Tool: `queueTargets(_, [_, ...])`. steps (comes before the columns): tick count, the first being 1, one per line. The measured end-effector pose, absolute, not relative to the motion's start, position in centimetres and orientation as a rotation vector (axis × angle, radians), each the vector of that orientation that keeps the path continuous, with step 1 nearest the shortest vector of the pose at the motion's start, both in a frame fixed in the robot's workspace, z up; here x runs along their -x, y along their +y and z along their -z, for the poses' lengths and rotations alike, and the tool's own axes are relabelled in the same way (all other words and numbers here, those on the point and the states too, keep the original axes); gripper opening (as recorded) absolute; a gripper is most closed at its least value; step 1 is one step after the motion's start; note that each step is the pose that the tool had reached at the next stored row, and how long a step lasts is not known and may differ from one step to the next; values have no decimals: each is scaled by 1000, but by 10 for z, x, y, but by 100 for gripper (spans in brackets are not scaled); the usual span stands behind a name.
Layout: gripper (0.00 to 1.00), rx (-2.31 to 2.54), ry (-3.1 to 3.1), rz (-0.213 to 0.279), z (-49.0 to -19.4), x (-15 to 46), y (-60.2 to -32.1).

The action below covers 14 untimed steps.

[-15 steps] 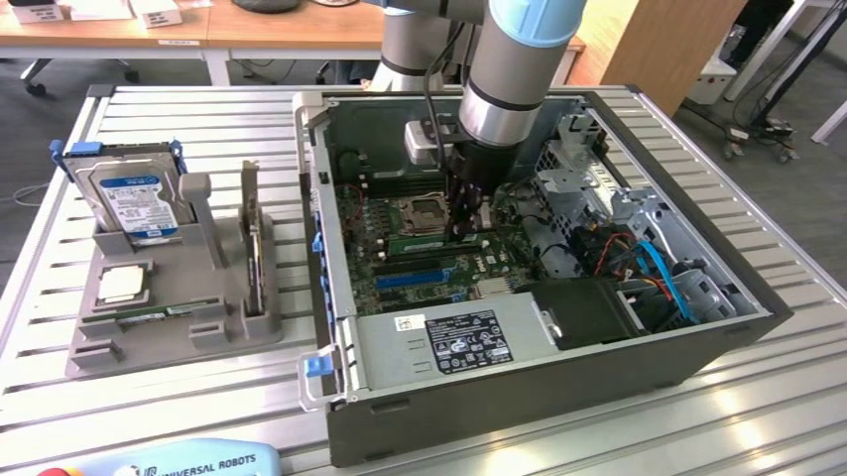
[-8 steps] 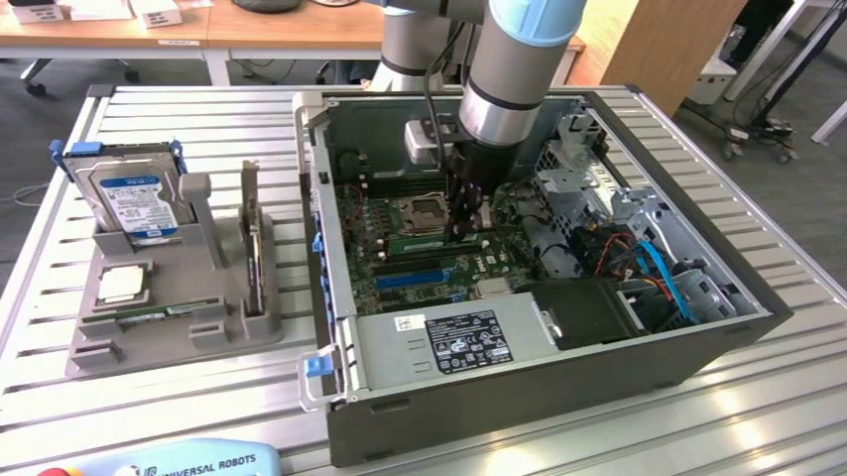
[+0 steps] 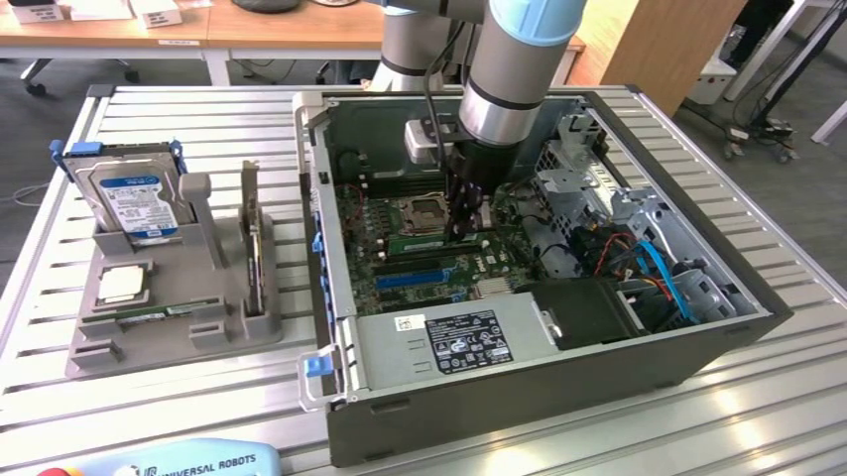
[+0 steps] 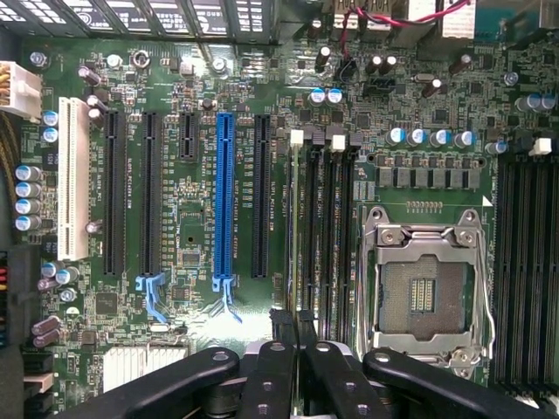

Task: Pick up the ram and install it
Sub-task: 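Insert the ram into the slot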

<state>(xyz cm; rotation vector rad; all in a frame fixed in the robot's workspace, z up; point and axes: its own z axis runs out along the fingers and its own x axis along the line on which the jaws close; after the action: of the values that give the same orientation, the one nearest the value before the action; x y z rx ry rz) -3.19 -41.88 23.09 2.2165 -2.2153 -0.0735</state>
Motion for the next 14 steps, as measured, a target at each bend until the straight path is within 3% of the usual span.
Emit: queueTargets(14, [11,-2210,-2222,73,-231,32,-418])
